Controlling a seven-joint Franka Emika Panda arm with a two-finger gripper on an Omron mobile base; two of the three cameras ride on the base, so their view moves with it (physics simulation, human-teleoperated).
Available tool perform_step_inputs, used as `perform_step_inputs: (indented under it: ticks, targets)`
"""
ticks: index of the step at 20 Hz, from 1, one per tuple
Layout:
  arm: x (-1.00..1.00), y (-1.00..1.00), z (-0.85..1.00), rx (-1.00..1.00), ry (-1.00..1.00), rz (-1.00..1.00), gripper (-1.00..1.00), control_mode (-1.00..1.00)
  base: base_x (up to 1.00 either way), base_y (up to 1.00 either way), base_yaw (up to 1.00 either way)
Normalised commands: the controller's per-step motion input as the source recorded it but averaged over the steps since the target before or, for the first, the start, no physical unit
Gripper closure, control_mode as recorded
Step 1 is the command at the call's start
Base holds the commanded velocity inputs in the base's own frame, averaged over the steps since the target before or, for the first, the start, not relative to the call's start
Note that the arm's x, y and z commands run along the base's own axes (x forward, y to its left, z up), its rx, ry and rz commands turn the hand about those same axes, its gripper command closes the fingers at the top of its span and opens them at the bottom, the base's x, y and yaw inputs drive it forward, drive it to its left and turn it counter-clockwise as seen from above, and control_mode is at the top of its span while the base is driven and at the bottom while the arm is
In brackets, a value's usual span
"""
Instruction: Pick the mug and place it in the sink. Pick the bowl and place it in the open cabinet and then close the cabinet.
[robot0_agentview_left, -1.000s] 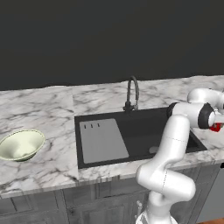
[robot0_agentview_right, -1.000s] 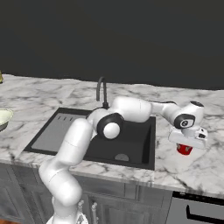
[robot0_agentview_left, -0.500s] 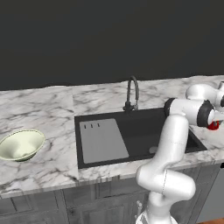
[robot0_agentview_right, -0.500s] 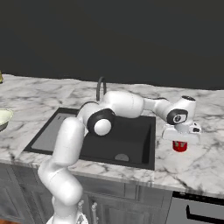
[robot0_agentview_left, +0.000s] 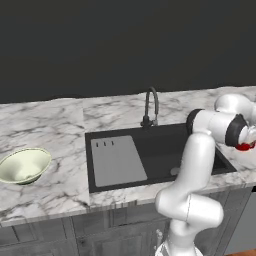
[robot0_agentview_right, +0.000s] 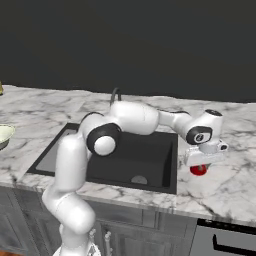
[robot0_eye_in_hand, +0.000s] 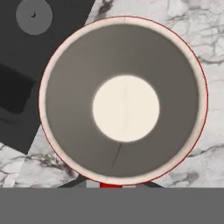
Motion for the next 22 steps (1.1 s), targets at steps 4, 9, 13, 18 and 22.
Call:
perform_step_inputs:
  ticks: [4, 9, 13, 18, 22]
  targets:
    - [-0.3, 0.34, 0.42, 0.04, 0.0, 0.33, 1.0, -1.0, 0.0, 0.0, 0.0]
    - [-0.23, 0.35, 0.47, 0.0, -0.09, 0.23, 1.0, -1.0, 0.0, 0.0, 0.0]
    - [-0.16, 0.36, 0.15, 0.0, -0.08, 0.11, 1.0, -1.0, 0.0, 0.0, 0.0]
    - [-0.07, 0.47, 0.0, 0.0, -0.07, 0.1, 1.0, -1.0, 0.0, 0.0, 0.0]
    - [0.06, 0.57, 0.0, -0.01, -0.03, 0.07, 1.0, -1.0, 0.0, 0.0, 0.0]
